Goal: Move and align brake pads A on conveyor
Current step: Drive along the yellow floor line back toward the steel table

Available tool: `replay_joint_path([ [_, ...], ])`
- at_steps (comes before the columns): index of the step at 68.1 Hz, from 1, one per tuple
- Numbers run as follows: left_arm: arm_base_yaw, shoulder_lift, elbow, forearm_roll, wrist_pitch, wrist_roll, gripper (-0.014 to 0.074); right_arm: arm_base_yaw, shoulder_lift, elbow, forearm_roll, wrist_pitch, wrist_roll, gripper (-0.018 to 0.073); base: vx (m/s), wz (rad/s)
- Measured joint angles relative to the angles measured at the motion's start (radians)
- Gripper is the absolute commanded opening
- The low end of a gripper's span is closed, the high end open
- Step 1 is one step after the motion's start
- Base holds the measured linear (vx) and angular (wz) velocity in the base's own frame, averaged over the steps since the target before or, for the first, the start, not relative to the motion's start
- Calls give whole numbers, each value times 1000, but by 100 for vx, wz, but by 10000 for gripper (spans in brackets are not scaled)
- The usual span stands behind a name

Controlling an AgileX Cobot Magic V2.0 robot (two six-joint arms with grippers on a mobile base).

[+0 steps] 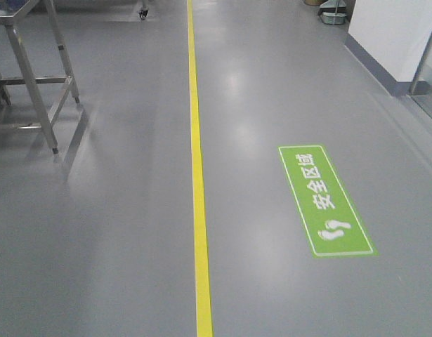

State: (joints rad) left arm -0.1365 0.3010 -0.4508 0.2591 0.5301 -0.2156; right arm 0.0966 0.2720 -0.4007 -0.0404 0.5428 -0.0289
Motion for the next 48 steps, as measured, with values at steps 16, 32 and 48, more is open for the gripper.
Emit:
replay_joint_path([
  [16,0,0,0,0,0,0,481,0,0,0,0,0,0,540,75,1],
  [32,0,0,0,0,0,0,481,0,0,0,0,1,0,540,77,-1],
  [48,0,0,0,0,0,0,481,0,0,0,0,1,0,540,78,4],
])
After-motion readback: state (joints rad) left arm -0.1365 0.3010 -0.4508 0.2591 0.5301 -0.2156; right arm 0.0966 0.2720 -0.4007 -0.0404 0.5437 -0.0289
